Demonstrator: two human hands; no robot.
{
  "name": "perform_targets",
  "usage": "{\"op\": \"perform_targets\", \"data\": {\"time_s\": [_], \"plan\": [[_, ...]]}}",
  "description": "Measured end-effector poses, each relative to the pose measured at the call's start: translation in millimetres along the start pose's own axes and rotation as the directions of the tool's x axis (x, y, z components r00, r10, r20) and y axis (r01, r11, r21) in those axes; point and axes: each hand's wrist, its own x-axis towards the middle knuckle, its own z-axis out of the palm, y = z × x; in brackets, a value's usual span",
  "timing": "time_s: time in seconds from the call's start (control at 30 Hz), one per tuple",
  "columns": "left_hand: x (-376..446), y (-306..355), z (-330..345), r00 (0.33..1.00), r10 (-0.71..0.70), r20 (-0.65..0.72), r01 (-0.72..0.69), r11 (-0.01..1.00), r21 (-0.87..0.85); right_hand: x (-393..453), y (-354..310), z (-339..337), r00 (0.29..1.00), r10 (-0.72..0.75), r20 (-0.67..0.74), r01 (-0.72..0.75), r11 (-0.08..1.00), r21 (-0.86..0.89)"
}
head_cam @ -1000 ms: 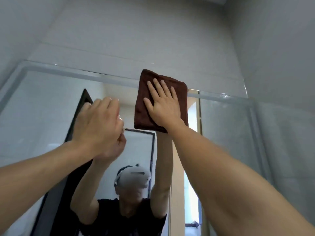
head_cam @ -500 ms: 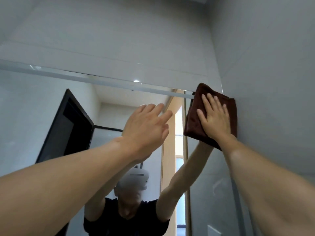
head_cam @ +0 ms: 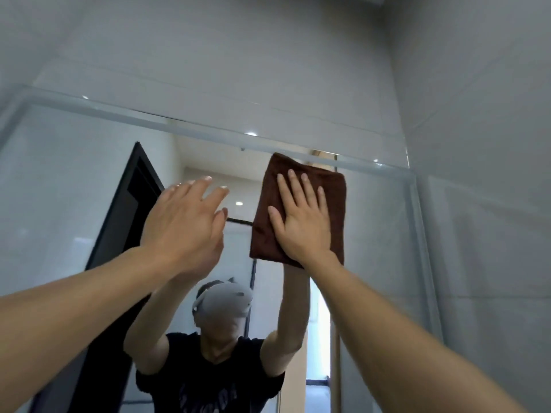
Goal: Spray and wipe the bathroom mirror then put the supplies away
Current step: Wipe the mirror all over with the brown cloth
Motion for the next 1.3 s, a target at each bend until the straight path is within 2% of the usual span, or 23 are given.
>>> {"op": "perform_targets", "data": {"time_s": [0.17, 0.33, 0.47, 0.6, 0.83, 0.93, 1.13, 1.23, 1.3], "plan": [[-26.8, -44.9, -16.2, 0.999, -0.017, -0.033, 0.018, 1.0, 0.017, 5.0, -115.4, 17.2, 0.974, -0.223, 0.031, 0.221, 0.973, 0.057], [-36.4, -47.7, -19.7, 0.999, 0.008, -0.044, -0.009, 1.0, -0.012, -5.8, -118.7, 17.2, 0.973, -0.226, 0.053, 0.222, 0.972, 0.074], [-36.8, -16.2, -12.5, 0.997, 0.028, -0.073, -0.034, 0.996, -0.085, -26.3, -77.1, 10.7, 0.98, -0.192, 0.044, 0.189, 0.98, 0.069], [-39.5, 36.8, -2.2, 0.996, 0.069, -0.057, -0.076, 0.986, -0.146, -56.7, 3.1, 1.5, 0.991, -0.13, 0.04, 0.129, 0.991, 0.018], [-54.5, 106.2, 4.6, 0.968, 0.25, -0.019, -0.25, 0.953, -0.169, -136.1, 153.1, -19.0, 0.995, 0.071, 0.069, -0.068, 0.997, -0.038], [-61.5, 111.4, 3.3, 0.973, 0.23, 0.01, -0.223, 0.953, -0.205, -179.8, 175.5, -23.9, 0.986, 0.145, 0.078, -0.141, 0.989, -0.044], [-81.1, 75.1, 0.7, 0.98, 0.187, 0.075, -0.177, 0.976, -0.124, -204.6, 131.3, -14.6, 0.952, 0.299, 0.06, -0.297, 0.954, -0.045], [-86.9, 37.8, 0.9, 0.986, 0.136, 0.098, -0.129, 0.989, -0.076, -191.3, 67.4, -8.2, 0.964, 0.255, 0.071, -0.252, 0.966, -0.05], [-91.4, 13.3, -3.3, 0.991, 0.077, 0.109, -0.07, 0.995, -0.07, -176.3, 13.1, -6.0, 0.981, 0.176, 0.084, -0.173, 0.984, -0.043]]}}
